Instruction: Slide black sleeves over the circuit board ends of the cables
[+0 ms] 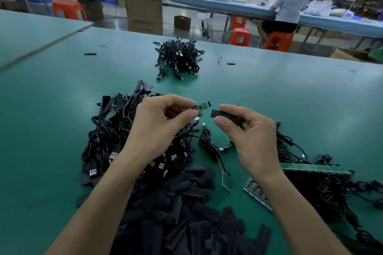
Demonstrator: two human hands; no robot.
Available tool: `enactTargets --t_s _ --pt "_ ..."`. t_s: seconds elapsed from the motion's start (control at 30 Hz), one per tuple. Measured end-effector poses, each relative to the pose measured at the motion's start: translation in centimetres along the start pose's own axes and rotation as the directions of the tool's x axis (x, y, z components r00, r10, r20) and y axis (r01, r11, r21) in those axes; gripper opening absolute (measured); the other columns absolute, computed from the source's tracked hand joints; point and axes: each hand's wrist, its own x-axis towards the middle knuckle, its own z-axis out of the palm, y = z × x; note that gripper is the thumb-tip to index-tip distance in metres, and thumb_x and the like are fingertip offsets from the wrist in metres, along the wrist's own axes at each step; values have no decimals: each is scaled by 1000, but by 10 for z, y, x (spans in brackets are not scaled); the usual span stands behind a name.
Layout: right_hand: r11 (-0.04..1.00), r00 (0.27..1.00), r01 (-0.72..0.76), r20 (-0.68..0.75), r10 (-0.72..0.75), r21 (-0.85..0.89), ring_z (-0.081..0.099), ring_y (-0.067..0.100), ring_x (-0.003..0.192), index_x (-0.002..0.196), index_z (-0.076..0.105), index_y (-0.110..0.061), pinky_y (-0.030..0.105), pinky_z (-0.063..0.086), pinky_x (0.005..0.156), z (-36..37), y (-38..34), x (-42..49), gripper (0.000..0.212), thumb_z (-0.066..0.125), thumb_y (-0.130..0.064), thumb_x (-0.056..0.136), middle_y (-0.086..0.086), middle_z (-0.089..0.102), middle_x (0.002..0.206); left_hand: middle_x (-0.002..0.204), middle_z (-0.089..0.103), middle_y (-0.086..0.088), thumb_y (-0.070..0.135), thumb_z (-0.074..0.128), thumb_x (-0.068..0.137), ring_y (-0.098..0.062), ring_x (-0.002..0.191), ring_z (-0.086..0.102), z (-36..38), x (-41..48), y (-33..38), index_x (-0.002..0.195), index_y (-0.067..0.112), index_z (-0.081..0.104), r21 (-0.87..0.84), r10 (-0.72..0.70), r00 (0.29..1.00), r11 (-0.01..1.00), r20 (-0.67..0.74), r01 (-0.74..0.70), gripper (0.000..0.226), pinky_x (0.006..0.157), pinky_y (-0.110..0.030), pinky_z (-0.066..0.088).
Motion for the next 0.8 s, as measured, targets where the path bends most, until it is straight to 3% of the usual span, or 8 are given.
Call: enactTargets --t_s 0.43,0.8 --pt "998 998 57 -25 -58 -23 71 8 68 90 73 -25 15 53 66 -1 2 2 16 75 -31 75 -8 75 77 80 76 11 20 81 82 0 70 69 0 0 -1 93 25 78 31 1 999 1000 49 -3 13 65 -9 49" --pt "984 990 133 -29 -137 -121 73 5 77 89 72 -40 19 57 74 1 1 5 19 78 -38 71 -17 76 84 77 76 10 17 81 82 1 66 68 2 0 -1 88 25 77 18 9 999 1000 52 -10 11 64 -10 49"
